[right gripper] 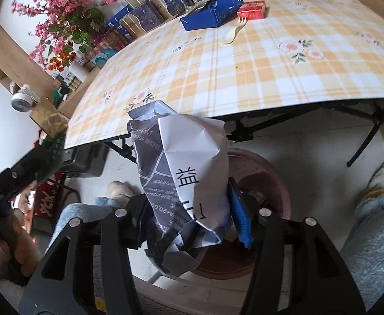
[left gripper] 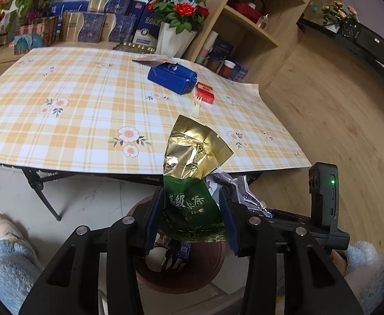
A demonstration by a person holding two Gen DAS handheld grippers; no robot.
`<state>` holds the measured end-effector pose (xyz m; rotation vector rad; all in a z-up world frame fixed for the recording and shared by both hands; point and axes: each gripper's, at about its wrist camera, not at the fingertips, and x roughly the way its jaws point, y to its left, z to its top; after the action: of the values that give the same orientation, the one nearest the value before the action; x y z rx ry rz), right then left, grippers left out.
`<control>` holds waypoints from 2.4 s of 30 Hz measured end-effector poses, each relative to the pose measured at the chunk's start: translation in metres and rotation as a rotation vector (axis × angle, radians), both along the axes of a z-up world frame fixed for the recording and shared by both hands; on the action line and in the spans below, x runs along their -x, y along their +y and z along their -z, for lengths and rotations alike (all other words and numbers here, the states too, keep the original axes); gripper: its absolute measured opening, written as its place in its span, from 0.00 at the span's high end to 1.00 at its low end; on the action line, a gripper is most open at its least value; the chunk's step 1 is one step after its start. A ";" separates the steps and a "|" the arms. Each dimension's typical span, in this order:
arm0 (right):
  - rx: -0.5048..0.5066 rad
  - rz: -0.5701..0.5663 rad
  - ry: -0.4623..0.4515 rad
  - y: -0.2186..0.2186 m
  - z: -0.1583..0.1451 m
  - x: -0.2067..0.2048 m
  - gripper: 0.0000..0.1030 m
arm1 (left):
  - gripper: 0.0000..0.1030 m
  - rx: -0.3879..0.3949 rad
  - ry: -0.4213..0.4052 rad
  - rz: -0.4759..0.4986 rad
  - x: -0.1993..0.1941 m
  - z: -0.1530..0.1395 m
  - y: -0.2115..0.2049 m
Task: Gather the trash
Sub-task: 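Carry the tea packet and crumpled paper over the bin and open both tools, then move the left tool to the clear plastic tray with floral card and grasp it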
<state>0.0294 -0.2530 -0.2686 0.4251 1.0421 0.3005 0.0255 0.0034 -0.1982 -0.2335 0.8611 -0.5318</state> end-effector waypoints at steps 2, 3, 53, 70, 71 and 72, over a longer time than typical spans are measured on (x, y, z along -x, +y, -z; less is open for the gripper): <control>-0.005 0.011 -0.004 -0.002 0.000 0.000 0.41 | 0.59 0.000 0.013 -0.008 -0.002 0.004 0.001; -0.008 0.016 -0.010 -0.003 -0.001 0.000 0.37 | 0.59 -0.001 0.018 -0.009 -0.002 0.006 0.001; 0.063 0.205 -0.031 -0.034 0.001 -0.008 0.06 | 0.10 -0.044 0.109 -0.042 -0.019 0.039 -0.005; 0.180 0.252 -0.089 -0.069 -0.029 -0.084 0.06 | 0.10 0.170 0.136 -0.168 -0.147 -0.010 0.029; 0.186 0.255 -0.092 -0.072 -0.031 -0.091 0.06 | 0.10 0.172 0.134 -0.166 -0.155 -0.013 0.028; 0.193 0.257 -0.094 -0.075 -0.033 -0.098 0.06 | 0.10 0.176 0.132 -0.165 -0.167 -0.016 0.026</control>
<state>0.1275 -0.3280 -0.2358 0.3622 0.9032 -0.0102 0.1927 0.0291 -0.1824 -0.5007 0.9141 -0.4411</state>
